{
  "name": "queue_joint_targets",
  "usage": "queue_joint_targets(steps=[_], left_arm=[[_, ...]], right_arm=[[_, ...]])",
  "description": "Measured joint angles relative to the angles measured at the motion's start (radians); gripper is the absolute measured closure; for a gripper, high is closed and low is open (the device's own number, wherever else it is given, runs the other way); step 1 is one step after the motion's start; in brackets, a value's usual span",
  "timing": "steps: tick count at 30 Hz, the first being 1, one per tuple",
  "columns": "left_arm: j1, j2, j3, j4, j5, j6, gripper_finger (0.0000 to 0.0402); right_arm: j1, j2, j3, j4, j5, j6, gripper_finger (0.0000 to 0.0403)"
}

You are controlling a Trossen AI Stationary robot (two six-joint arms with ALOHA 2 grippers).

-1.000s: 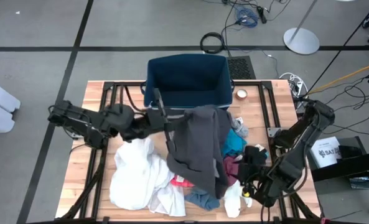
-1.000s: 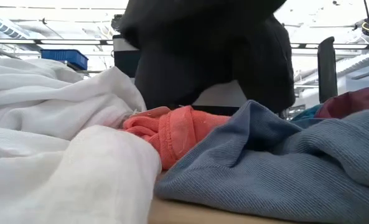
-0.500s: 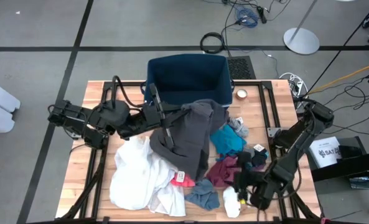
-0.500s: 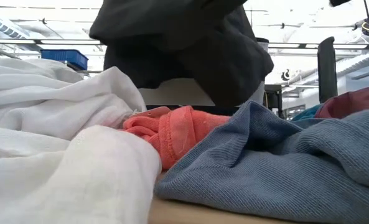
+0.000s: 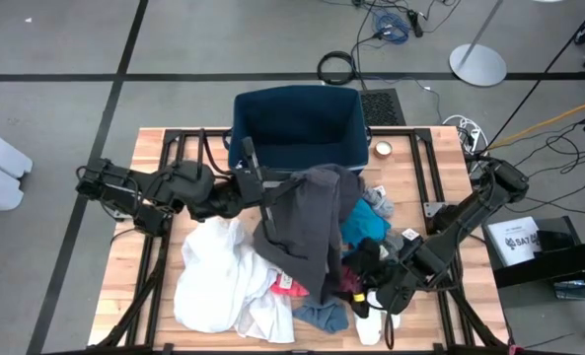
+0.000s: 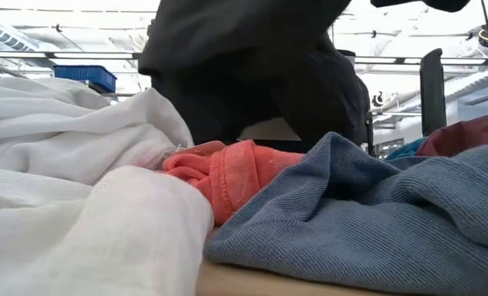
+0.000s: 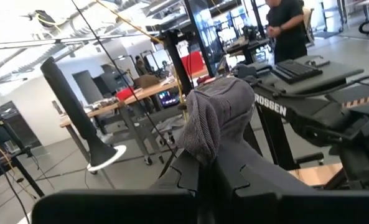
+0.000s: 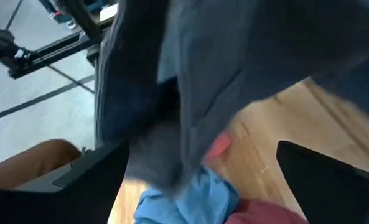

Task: Sort clothes
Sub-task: Put the gray shorts into the blue laundry organizer

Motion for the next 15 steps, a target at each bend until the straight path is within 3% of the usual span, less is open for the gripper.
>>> queue_joint_targets(steps=[15], left_arm=[[0.005,0.0,0.0,-0.015,0.0,0.001,0.0387]], right_arm=[[-0.003,0.0,0.0,0.107,0.06,-0.078,0.0011]])
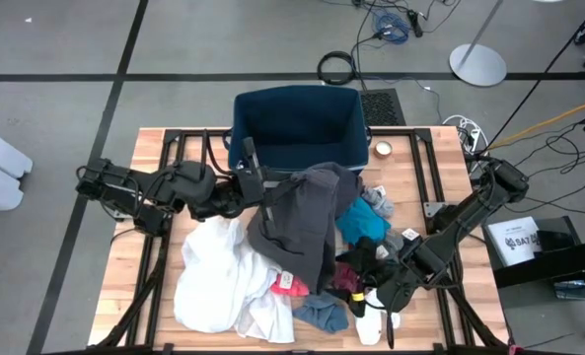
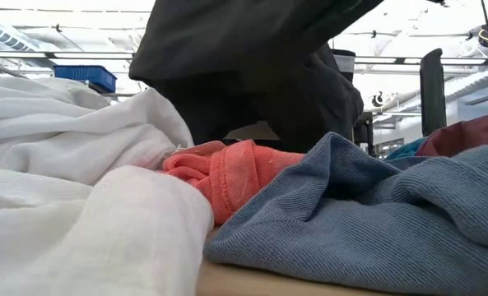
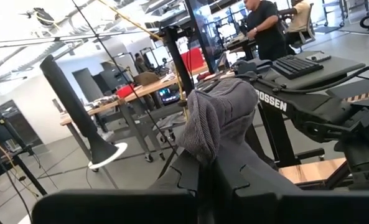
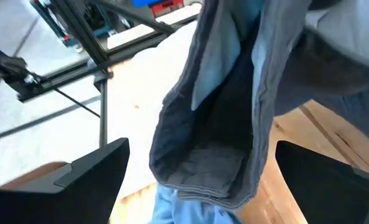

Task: Sort clothes
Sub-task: Put the gray shorts into the blue laundry organizer

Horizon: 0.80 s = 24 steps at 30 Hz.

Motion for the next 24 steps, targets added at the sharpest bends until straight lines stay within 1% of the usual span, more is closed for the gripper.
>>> queue_joint_targets(steps=[2,6,10,17,20,24], left_arm=[[0.003,0.0,0.0,0.0,0.0,0.0,0.0387],[0.009,0.0,0.0,-0.001,0.0,-0.001,0.0387],[0.009,0.004,0.0,0.0,0.0,-0.001,0.0387],[0.009,0.018,0.0,-0.011,0.006,-0.001,0.0387],[0.009,0.024,0.0,-0.004,0.008,-0.001,0.0387],[0.009,0.024,0.0,0.035,0.008,0.0,0.0387]], right_arm=[[0.001,0.0,0.0,0.001,0.052,-0.001,0.0011],[0.0,0.0,0.0,-0.004,0.191,0.007,0.0011],[0.0,0.0,0.0,0.034,0.255,-0.009,0.0011],[-0.007,0.0,0.0,0.163,0.294,-0.14,0.0011],[-0.025,0.0,0.0,0.144,0.323,-0.147,0.0011],[-0.062,0.031,0.0,0.138,0.325,-0.144,0.0011]])
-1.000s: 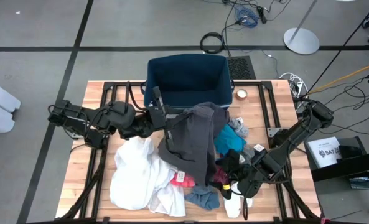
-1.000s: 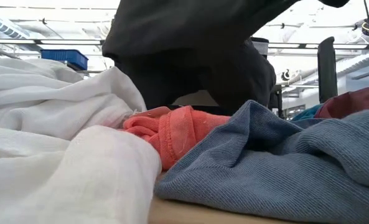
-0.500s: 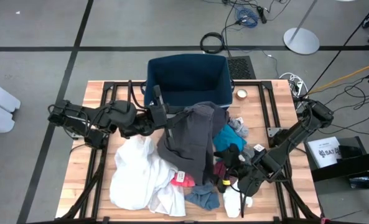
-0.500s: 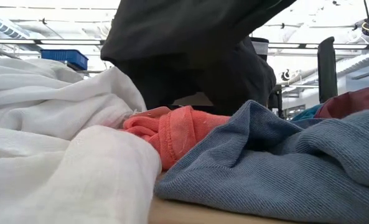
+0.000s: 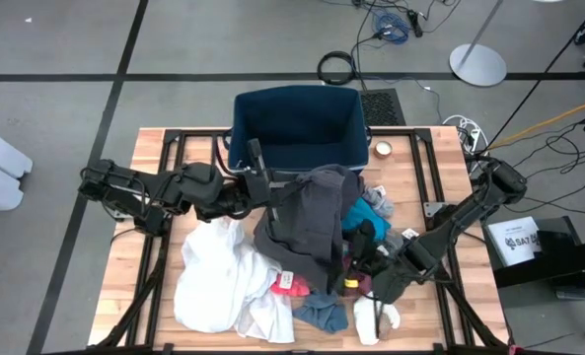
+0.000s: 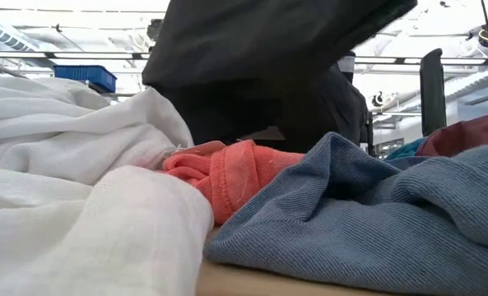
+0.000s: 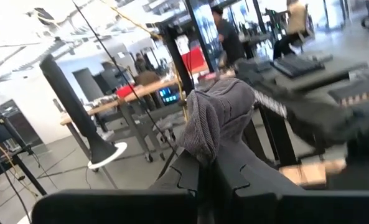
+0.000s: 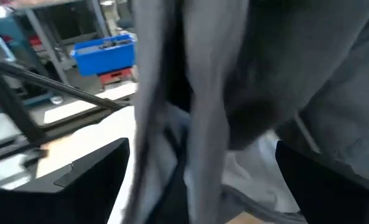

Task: Sort clothes
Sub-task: Put the gray shorts into the blue laundry organizer

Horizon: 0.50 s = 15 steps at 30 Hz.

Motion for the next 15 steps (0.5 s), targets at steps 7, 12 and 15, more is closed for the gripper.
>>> queue_joint_targets(steps=[7,12,15], left_arm=[[0.0,0.0,0.015,0.068,-0.001,0.044,0.0387],[0.004,-0.001,0.016,0.063,-0.001,0.045,0.0387],[0.005,-0.001,0.016,0.056,-0.001,0.045,0.0387]], right_arm=[[-0.017,0.07,0.0,0.0,-0.05,0.048,0.0011],[-0.024,0.099,0.0,0.027,-0.051,0.05,0.0012],[-0.031,0.121,0.0,0.029,-0.053,0.049,0.002]])
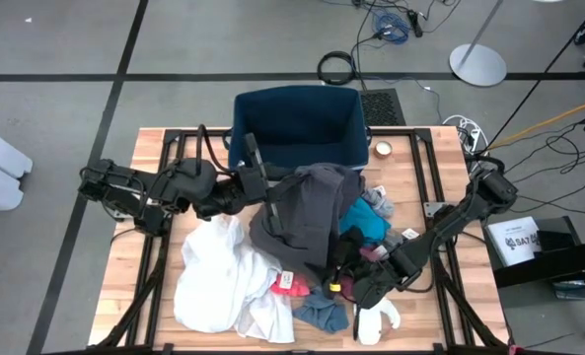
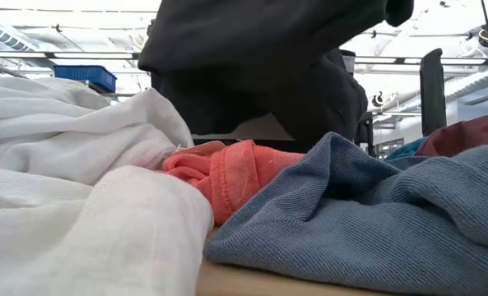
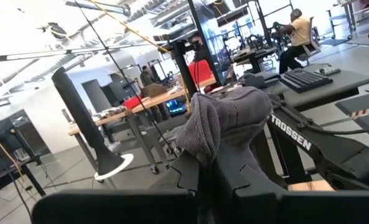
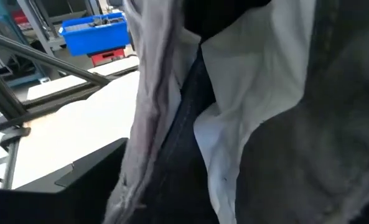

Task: Sort clothes
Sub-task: Put the gray shorts into the blue laundry organizer

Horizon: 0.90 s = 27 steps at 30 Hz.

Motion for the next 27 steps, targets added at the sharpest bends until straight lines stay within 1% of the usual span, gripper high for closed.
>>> queue_joint_targets(steps=[2,4,5,6,9,10,12,15,18,22,25,27], left_arm=[[0.0,0.0,0.0,-0.006,0.0,0.007,0.0387],[0.0,0.0,0.001,-0.012,0.0,0.008,0.0387],[0.0,0.0,0.001,-0.016,0.0,0.008,0.0387],[0.002,0.0,0.001,-0.019,0.0,0.008,0.0387],[0.003,0.0,0.001,-0.023,0.0,0.008,0.0387],[0.003,-0.001,0.001,-0.026,0.0,0.008,0.0387],[0.003,-0.001,0.003,-0.031,-0.002,0.008,0.0387],[0.003,-0.002,0.003,-0.044,-0.014,0.007,0.0387],[0.001,-0.005,0.005,-0.087,-0.035,0.005,0.0387],[-0.008,-0.005,0.005,-0.201,-0.034,-0.096,0.0387],[-0.03,-0.005,0.005,-0.287,-0.035,-0.154,0.0387],[-0.051,-0.005,0.005,-0.328,-0.078,-0.171,0.0387]], right_arm=[[-0.006,0.004,0.0,0.0,-0.007,-0.001,0.0049],[-0.007,0.002,0.0,0.001,-0.027,-0.024,0.0104],[-0.007,0.001,0.0,0.0,-0.039,-0.039,0.0141],[-0.006,-0.002,0.0,0.001,-0.053,-0.054,0.0187],[-0.006,-0.022,0.0,0.001,-0.115,-0.103,0.0341],[-0.006,-0.032,0.0,0.001,-0.142,-0.124,0.0371],[-0.005,-0.062,0.0,-0.014,-0.197,-0.117,0.0385],[-0.006,-0.145,0.005,-0.082,-0.354,-0.092,0.0396],[-0.014,-0.238,0.057,-0.211,-0.525,-0.071,0.0397],[-0.02,-0.344,0.151,-0.338,-0.727,-0.081,0.0398],[-0.04,-0.398,0.242,-0.498,-0.807,-0.08,0.0399],[-0.063,-0.421,0.319,-0.643,-0.806,-0.078,0.04]])
